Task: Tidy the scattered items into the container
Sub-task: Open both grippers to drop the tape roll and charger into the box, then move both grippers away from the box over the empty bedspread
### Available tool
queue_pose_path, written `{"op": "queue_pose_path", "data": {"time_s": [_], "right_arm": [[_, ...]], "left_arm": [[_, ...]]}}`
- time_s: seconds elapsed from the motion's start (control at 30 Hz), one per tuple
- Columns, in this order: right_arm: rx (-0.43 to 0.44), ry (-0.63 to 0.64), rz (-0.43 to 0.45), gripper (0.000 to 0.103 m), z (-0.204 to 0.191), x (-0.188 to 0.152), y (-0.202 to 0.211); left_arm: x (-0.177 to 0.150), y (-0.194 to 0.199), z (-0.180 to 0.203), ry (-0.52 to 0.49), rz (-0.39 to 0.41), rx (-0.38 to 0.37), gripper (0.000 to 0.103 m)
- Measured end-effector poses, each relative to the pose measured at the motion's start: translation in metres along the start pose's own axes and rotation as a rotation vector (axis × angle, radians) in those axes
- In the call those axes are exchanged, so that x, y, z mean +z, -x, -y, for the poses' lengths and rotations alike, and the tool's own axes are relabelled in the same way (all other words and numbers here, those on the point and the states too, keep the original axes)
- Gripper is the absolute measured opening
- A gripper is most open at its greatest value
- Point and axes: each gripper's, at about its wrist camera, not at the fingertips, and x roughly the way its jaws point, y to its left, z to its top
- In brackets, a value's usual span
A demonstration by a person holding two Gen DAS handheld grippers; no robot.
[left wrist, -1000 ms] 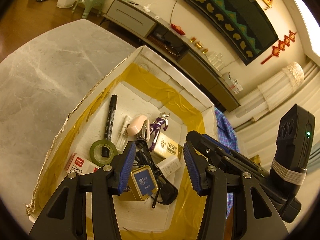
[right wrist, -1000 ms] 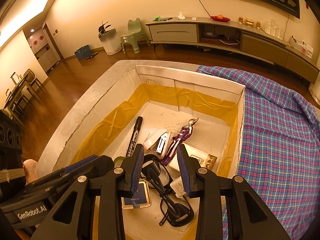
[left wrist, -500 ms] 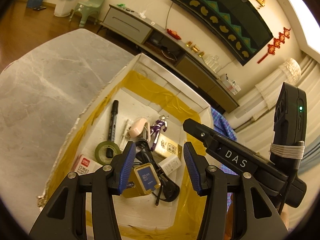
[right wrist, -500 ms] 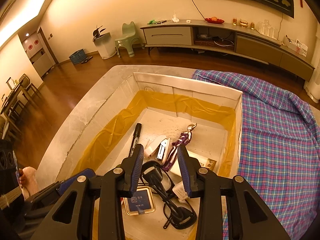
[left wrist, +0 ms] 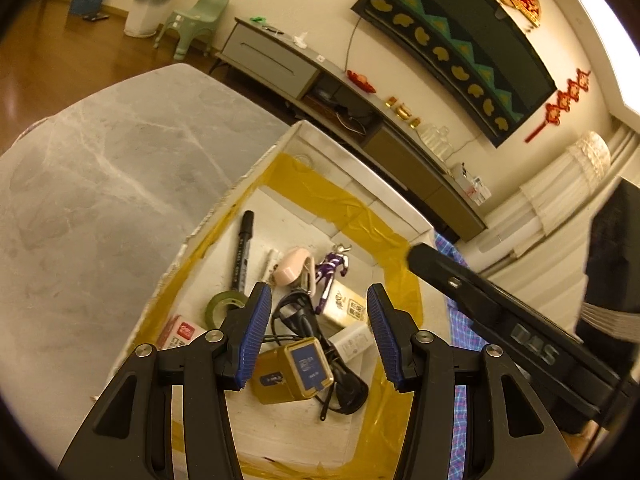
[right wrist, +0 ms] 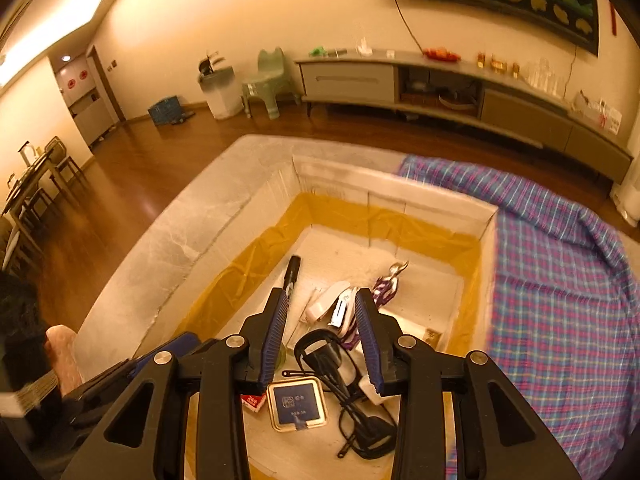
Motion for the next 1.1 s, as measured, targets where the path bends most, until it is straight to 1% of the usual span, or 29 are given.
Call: {"op": "queue_pose_path", "data": {"time_s": [0.03, 0.13, 0.23, 0.33, 0.5, 0.67, 0.73, 0.8, 0.87, 0.93, 1.0, 1.03, 1.1], "right_arm": [[0.003, 0.013, 0.011, 0.045, 0.002, -0.002, 0.007], [0.058, 0.023, 0.036, 0.049, 0.014, -0.006, 0.024], [0.115, 0.024, 0.059, 0.051, 0.026, -0.011, 0.039], [0.168, 0.027, 0.064, 0.051, 0.035, -0.018, 0.048], [0.262, 0.062, 0.075, 0.051, 0.052, -0.043, 0.064], [0.342, 0.1, 0.093, 0.05, 0.075, -0.067, 0.08], [0.377, 0.114, 0.126, 0.05, 0.088, -0.073, 0.093], [0.399, 0.132, 0.163, 0.05, 0.102, -0.078, 0.108], [0.387, 0.145, 0.189, 0.05, 0.118, -0.085, 0.119], [0.334, 0.143, 0.2, 0.051, 0.139, -0.094, 0.125], [0.255, 0.121, 0.194, 0.051, 0.165, -0.107, 0.125], [0.201, 0.098, 0.184, 0.051, 0.181, -0.114, 0.122], [0.074, 0.033, 0.162, 0.051, 0.216, -0.126, 0.114]], "left_arm": [[-0.001, -0.001, 0.003, -0.016, 0.003, 0.017, 0.053], [-0.001, -0.003, 0.011, -0.048, 0.013, 0.058, 0.053], [-0.001, -0.005, 0.017, -0.07, 0.025, 0.079, 0.057], [-0.004, -0.01, 0.023, -0.099, 0.014, 0.094, 0.057], [-0.004, -0.009, 0.032, -0.117, 0.047, 0.131, 0.057], [-0.005, -0.002, 0.047, -0.136, 0.103, 0.115, 0.057], [-0.009, 0.002, 0.062, -0.176, 0.132, 0.093, 0.057], [-0.017, 0.006, 0.084, -0.238, 0.153, 0.064, 0.057], [-0.029, 0.006, 0.11, -0.313, 0.158, 0.036, 0.057], [-0.045, 0.001, 0.141, -0.407, 0.144, 0.006, 0.057], [-0.064, -0.01, 0.171, -0.493, 0.111, -0.011, 0.057], [-0.073, -0.017, 0.184, -0.525, 0.086, -0.019, 0.057], [-0.087, -0.031, 0.203, -0.559, 0.036, -0.039, 0.057]]}}
